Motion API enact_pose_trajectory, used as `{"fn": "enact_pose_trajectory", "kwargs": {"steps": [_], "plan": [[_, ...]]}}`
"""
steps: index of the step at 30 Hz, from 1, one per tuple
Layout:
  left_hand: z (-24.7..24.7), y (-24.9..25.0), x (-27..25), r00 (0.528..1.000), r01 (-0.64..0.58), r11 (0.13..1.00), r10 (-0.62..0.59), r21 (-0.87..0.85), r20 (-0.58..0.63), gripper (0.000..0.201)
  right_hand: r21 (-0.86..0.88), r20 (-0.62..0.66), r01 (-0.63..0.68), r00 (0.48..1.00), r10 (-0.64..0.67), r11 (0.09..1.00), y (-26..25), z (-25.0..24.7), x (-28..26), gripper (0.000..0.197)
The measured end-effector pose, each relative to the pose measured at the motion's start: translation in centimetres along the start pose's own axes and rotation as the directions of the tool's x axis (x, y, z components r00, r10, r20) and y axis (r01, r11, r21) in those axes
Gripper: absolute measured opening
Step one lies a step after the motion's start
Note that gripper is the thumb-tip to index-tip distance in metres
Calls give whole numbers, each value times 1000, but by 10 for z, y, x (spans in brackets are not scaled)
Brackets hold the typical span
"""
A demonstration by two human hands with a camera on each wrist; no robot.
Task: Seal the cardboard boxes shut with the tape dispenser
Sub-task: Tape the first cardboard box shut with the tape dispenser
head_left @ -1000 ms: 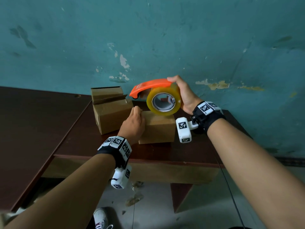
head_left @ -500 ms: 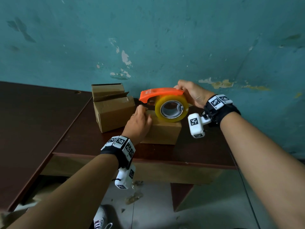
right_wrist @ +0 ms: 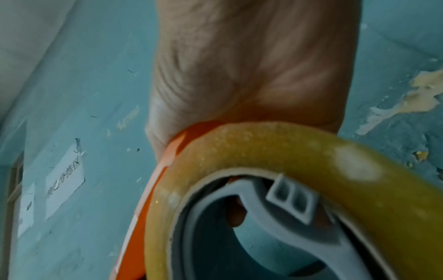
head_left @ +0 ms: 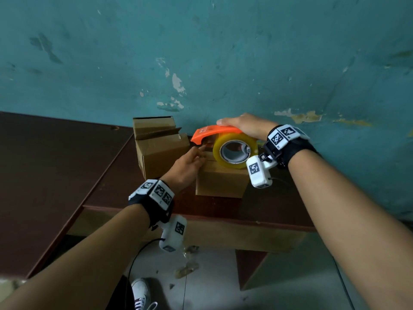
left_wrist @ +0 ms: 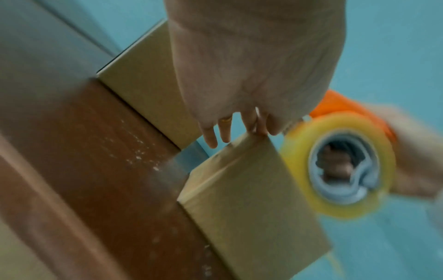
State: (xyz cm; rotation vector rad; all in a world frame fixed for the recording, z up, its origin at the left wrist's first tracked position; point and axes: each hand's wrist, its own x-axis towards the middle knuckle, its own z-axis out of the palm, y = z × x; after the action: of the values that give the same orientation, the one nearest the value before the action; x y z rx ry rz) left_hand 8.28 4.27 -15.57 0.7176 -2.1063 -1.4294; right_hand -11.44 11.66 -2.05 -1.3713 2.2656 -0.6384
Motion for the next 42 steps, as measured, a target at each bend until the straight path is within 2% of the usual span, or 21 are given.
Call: {"fn": "enact_pose_trajectory", "kwargs": {"steps": [3,6,10,13,15,19,22,28,32,36,38,42], "plan": [[-11,10,1,988,61,968,-93,-244,-120,31,19,7,0,1000,-1,1000,0,-1,-2,54],[-15,28,3,952,74,908,-187,-412,-241,40,39,13,19,1000,-20,999,3,-1,-1,54],[-17,38,12,942,122,882,-247,-455,-226,43,68,32,44,998,-46,997,10,0,2,64],[-13,40,12,942,133,837,-273,-531,-195,38,98,89,47,994,-56,994,12,-4,-2,101],[-11,44,10,950,125,784,-272,-608,-156,34,97,142,69,986,-82,993,11,-8,-6,107],[-12,48,7,953,116,710,-277,-694,-125,28,47,192,98,976,-106,994,12,-16,-9,104],[-14,48,7,955,130,661,-284,-739,-87,31,34,215,99,971,-104,995,14,-21,-12,102],[-13,48,2,963,157,537,-271,-829,7,30,65,168,119,977,-129,991,13,-24,-16,94],[-11,51,0,962,150,499,-273,-854,9,31,22,172,155,973,-157,988,10,-25,-24,83],[-11,52,-2,960,156,455,-278,-877,26,20,-35,149,199,970,-192,979,6,-28,-31,63],[-11,53,-3,957,167,464,-290,-870,29,16,-61,148,219,967,-208,974,4,-27,-31,58],[-13,52,-2,945,179,496,-327,-850,8,20,-106,150,237,964,-220,966,3,-26,-31,58]]}}
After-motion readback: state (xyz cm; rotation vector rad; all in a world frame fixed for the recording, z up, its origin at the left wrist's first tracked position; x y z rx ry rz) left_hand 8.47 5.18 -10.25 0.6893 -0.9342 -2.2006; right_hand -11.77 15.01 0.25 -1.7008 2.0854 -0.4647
